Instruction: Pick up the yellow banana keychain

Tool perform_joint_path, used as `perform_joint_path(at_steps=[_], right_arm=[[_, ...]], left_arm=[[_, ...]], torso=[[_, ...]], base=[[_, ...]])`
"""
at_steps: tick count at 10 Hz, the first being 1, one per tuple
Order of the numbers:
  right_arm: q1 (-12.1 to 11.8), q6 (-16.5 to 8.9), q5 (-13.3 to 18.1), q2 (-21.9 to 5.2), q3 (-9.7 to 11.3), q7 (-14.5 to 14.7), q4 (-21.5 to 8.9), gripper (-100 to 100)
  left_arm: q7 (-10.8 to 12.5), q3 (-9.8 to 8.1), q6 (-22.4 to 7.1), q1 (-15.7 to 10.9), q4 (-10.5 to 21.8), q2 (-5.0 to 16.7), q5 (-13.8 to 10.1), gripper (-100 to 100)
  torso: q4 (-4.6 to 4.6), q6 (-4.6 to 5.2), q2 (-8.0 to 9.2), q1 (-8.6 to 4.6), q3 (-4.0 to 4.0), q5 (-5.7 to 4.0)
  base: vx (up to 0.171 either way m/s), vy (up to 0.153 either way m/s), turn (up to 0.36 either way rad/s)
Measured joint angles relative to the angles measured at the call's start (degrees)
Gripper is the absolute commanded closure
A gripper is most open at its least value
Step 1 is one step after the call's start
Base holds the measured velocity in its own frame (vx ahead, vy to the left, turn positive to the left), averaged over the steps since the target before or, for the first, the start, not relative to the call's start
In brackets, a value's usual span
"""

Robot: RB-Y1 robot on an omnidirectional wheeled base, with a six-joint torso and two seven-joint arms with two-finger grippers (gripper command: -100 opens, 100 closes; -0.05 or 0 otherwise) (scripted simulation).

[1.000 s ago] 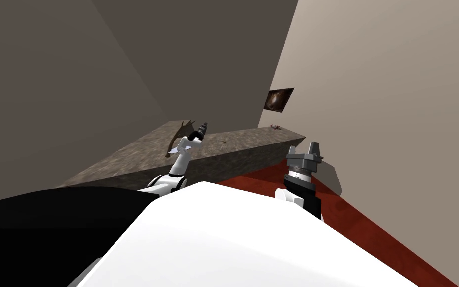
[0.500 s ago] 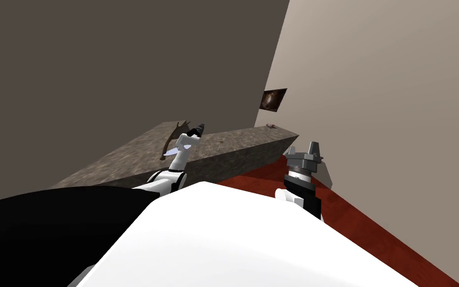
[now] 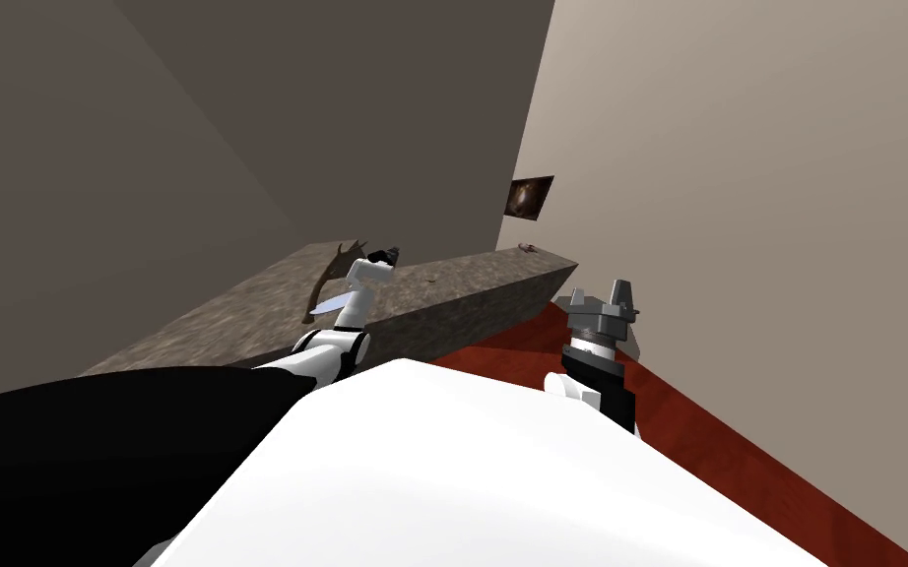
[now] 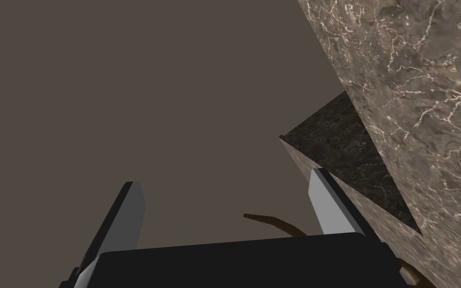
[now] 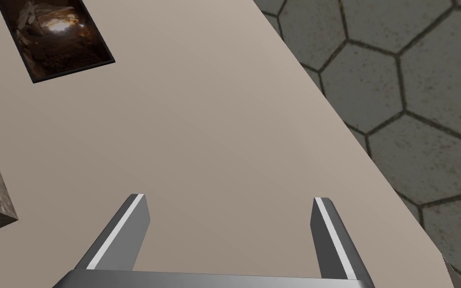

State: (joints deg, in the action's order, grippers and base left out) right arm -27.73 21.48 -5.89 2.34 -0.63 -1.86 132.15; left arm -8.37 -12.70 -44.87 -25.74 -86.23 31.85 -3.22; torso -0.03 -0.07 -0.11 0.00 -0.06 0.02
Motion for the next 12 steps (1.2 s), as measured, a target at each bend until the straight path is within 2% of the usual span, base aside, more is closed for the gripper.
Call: perform_joint_path(at_steps=[1, 3, 5, 6, 7, 8, 12], right_arm=[[0.0, 0.0, 0.0, 0.0, 0.0, 0.0, 0.0, 0], [0.0, 0.0, 0.0, 0.0, 0.0, 0.0, 0.0, 0], [0.0, 0.0, 0.0, 0.0, 0.0, 0.0, 0.0, 0], [0.0, 0.0, 0.0, 0.0, 0.0, 0.0, 0.0, 0], [0.0, 0.0, 0.0, 0.0, 0.0, 0.0, 0.0, 0], [0.0, 0.0, 0.0, 0.0, 0.0, 0.0, 0.0, 0], [0.0, 0.0, 0.0, 0.0, 0.0, 0.0, 0.0, 0]], left_arm=[[0.0, -0.15, -1.1, -0.1, 0.4, 0.2, -0.2, -100], [0.1, -0.97, -4.6, -2.3, 3.2, 1.2, 0.0, -100], [0.1, -2.16, -8.0, -3.9, 6.4, 2.5, -0.6, -100], [0.1, -2.78, -10.0, -5.5, 8.3, 3.2, -0.5, -100], [0.1, -3.16, -11.1, -6.1, 11.0, 3.6, -0.6, -100], [0.2, -3.25, -11.9, -5.9, 11.4, 3.4, -0.4, -100], [0.8, -5.41, -18.2, -8.3, 16.7, 4.9, -0.3, -100]], torso=[[0.02, -0.02, 0.03, 0.03, 0.02, 0.0], [0.0, 0.01, -0.02, 0.0, -0.01, -0.01], [-0.01, -0.01, -0.06, 0.0, -0.04, 0.0], [-0.01, 0.04, -0.1, -0.02, -0.05, -0.02], [-0.03, -0.01, -0.1, 0.0, -0.06, 0.0], [-0.01, -0.02, -0.04, 0.03, -0.02, 0.01], [-0.04, -0.01, -0.16, -0.01, -0.1, 0.0]], base=[[0.017, -0.019, -0.165], [0.03, -0.013, -0.147], [0.039, -0.014, -0.126], [0.043, -0.011, -0.095], [0.022, -0.005, 0.007], [0.036, -0.013, -0.179], [0.063, -0.01, -0.127]])
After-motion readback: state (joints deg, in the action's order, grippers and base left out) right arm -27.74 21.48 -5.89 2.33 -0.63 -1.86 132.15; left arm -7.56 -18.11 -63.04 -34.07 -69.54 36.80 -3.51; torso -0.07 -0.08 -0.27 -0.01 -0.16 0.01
